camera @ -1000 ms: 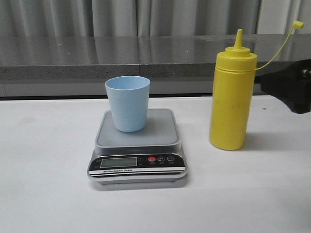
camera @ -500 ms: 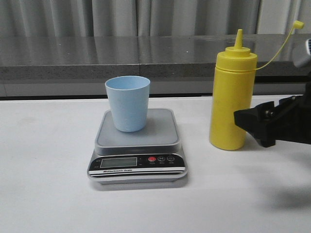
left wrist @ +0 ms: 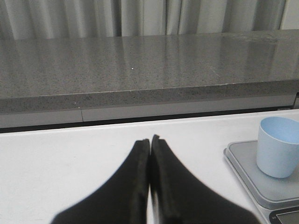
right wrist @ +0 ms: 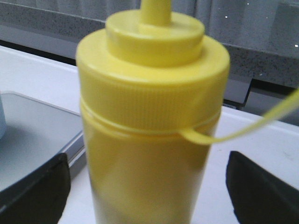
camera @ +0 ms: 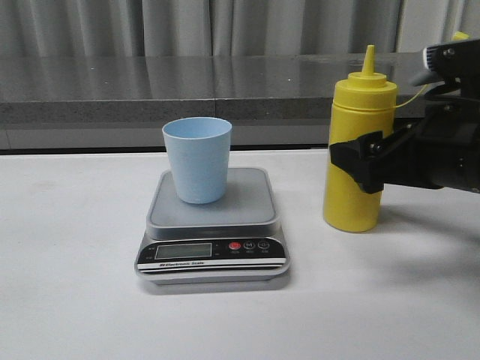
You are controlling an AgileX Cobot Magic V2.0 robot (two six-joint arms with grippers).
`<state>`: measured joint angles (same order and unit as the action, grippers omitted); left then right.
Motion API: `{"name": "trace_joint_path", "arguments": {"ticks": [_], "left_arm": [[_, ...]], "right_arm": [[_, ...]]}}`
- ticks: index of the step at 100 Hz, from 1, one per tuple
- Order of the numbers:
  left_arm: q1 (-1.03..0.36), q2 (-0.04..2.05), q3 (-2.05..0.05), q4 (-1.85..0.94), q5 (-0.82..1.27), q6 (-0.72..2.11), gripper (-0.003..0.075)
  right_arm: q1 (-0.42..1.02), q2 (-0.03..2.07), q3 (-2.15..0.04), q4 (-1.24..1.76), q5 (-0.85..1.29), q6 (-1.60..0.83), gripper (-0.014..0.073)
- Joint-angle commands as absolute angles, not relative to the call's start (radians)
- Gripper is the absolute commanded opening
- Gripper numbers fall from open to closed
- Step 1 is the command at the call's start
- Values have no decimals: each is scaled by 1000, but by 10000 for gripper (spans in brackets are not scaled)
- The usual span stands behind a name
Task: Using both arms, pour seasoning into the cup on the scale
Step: 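Reach the right gripper to the yellow squeeze bottle and grasp it, then lift the bottle and tilt its nozzle down over the cup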
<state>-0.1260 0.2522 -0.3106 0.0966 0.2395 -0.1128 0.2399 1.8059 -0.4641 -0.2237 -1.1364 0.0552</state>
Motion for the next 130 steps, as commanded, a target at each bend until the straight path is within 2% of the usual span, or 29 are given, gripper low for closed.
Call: {"name": "trace_joint_path", "arguments": {"ticks": [1, 90, 99, 118, 130], "left_arm": [[-126, 260, -338, 96, 154, -122, -20], [-126, 260, -338, 96, 154, -122, -20], [-126, 260, -338, 96, 154, -122, -20], [-126, 260, -338, 96, 154, -122, -20], [-126, 260, -338, 96, 154, -122, -20]], "right_arm": [[242, 1792, -501, -232, -1281, 48, 664], [242, 1894, -573, -256, -1304, 66, 660], [242, 1894, -573, -256, -1304, 66, 587], [242, 1894, -573, -256, -1304, 66, 323], [242, 1894, -573, -257, -1305, 66, 246]]}}
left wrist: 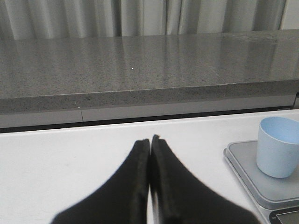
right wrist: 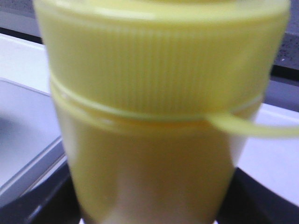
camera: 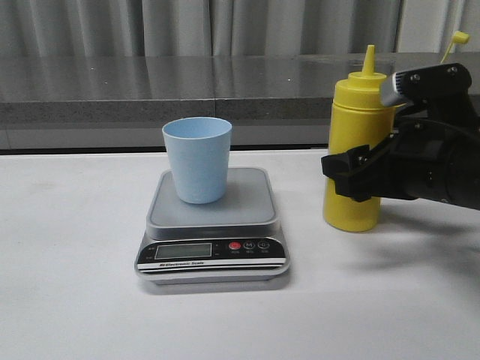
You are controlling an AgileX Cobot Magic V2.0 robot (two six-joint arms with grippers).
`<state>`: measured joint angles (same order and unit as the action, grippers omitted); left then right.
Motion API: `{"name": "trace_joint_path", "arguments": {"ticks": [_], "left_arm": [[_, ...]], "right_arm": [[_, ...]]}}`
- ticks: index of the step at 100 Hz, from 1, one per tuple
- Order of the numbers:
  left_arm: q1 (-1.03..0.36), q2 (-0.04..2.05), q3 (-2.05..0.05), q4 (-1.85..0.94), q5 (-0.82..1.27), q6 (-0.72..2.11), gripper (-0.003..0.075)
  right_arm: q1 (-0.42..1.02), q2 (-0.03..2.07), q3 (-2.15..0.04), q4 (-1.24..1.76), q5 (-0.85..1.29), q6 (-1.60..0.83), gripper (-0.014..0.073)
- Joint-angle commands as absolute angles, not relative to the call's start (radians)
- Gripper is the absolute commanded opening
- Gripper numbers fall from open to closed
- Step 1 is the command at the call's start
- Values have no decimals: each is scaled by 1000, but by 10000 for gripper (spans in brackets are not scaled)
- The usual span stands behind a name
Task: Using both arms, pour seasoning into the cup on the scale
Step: 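Lift the bottle and tilt its nozzle down over the cup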
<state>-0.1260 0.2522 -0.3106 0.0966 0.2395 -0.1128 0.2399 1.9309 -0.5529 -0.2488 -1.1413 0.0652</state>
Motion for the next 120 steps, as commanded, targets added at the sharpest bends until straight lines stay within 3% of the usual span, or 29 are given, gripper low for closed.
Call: {"name": "trace_joint_path", "arguments": {"ticks": [1, 40, 74, 120], "left_arm": [[-126, 260, -338, 96, 154, -122, -20], [-126, 260, -338, 96, 154, -122, -20], [-126, 260, -338, 96, 154, -122, -20], [-126, 260, -338, 96, 154, -122, -20]], "right_arm": [[242, 1894, -573, -257, -1305, 66, 244], [242, 1792, -576, -286, -1161, -83, 235], [261, 1666, -740, -468, -680, -166, 235], [416, 1662, -1063, -752, -56, -179, 235]]}}
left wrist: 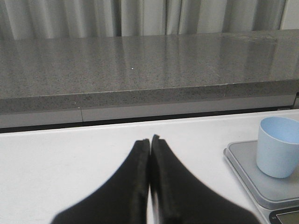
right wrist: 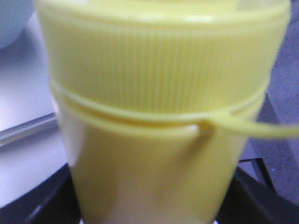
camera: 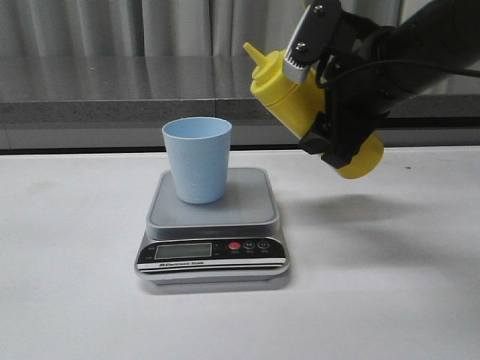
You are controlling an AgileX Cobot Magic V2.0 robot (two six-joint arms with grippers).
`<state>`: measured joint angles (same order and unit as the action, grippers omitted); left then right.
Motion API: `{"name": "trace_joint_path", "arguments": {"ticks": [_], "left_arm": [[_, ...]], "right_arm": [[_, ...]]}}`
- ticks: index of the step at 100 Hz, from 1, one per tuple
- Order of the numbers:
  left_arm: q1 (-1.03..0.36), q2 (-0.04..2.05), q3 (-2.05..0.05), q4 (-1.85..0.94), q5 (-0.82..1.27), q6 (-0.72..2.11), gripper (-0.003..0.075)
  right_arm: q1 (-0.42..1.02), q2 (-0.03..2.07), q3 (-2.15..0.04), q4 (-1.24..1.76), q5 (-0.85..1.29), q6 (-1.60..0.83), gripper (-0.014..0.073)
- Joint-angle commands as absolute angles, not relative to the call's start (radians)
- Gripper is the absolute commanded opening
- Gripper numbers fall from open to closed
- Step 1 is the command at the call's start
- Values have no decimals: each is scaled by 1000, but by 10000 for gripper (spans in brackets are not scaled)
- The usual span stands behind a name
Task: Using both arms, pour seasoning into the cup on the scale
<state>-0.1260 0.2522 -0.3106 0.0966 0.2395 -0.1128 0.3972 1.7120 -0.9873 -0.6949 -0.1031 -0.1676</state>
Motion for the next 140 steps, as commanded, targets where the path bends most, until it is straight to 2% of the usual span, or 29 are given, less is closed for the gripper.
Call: {"name": "trace_joint_path", "arguments": {"ticks": [1, 51, 100, 140], "left_arm": [[-126, 260, -338, 96, 154, -122, -20], [-126, 260, -338, 96, 154, -122, -20], [-126, 260, -338, 96, 154, -122, -20], [-126, 260, -338, 96, 154, -122, -20]], "right_arm": [[420, 1662, -1067, -757, -49, -179, 235], [549, 1738, -1238, -1103, 329, -179, 235], [590, 1743, -1250, -1340, 367, -178, 235], [590, 1743, -1250, -1347, 356, -177, 235]]}}
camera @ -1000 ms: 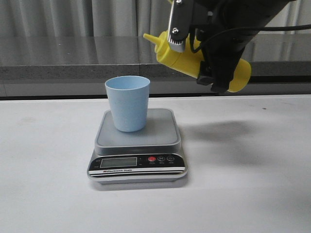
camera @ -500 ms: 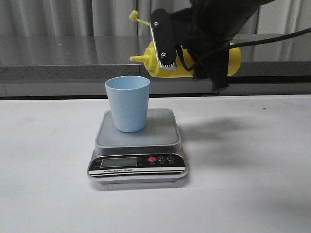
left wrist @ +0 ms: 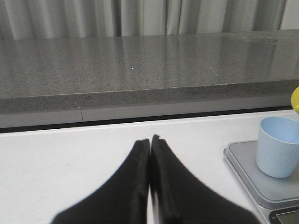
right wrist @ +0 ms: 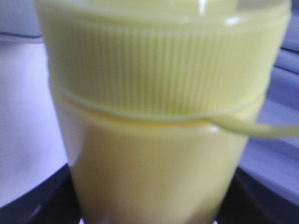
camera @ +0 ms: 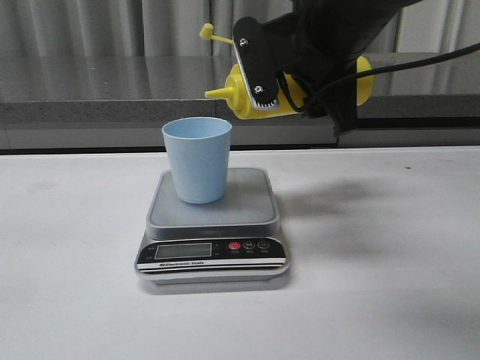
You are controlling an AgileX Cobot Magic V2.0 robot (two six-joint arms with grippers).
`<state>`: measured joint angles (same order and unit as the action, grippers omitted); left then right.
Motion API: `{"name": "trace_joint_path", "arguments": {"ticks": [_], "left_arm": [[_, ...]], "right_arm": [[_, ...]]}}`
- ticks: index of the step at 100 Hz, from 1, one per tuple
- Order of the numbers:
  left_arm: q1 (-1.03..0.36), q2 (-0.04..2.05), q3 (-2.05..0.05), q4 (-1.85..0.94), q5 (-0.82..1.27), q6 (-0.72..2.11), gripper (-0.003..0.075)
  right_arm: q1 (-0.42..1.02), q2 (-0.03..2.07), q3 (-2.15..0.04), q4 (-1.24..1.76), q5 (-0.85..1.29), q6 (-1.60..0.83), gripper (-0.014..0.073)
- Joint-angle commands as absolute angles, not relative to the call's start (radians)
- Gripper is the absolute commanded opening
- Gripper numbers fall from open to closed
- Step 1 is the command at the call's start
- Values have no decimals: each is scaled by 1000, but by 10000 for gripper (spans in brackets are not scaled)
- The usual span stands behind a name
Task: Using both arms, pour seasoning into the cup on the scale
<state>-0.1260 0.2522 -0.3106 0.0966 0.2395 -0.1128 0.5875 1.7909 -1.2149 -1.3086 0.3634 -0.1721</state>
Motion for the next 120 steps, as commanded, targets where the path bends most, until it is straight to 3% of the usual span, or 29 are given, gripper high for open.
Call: {"name": "trace_joint_path", "arguments": {"ticks": [1, 27, 71, 100, 120], "left_arm": [[-126, 260, -338, 96, 154, -122, -20], [-126, 260, -338, 96, 154, -122, -20], [-126, 260, -338, 96, 154, -122, -20], [-126, 260, -338, 96, 154, -122, -20], [-126, 260, -338, 96, 154, -122, -20]], "right_arm": [[590, 1743, -1250, -1347, 355, -177, 235], [590, 1743, -1250, -1347, 326, -114, 235], [552, 1719, -1250, -1305, 290, 300, 235], [443, 1637, -1233, -943, 98, 308, 235], [342, 1575, -1123, -612, -188, 280, 235]]}}
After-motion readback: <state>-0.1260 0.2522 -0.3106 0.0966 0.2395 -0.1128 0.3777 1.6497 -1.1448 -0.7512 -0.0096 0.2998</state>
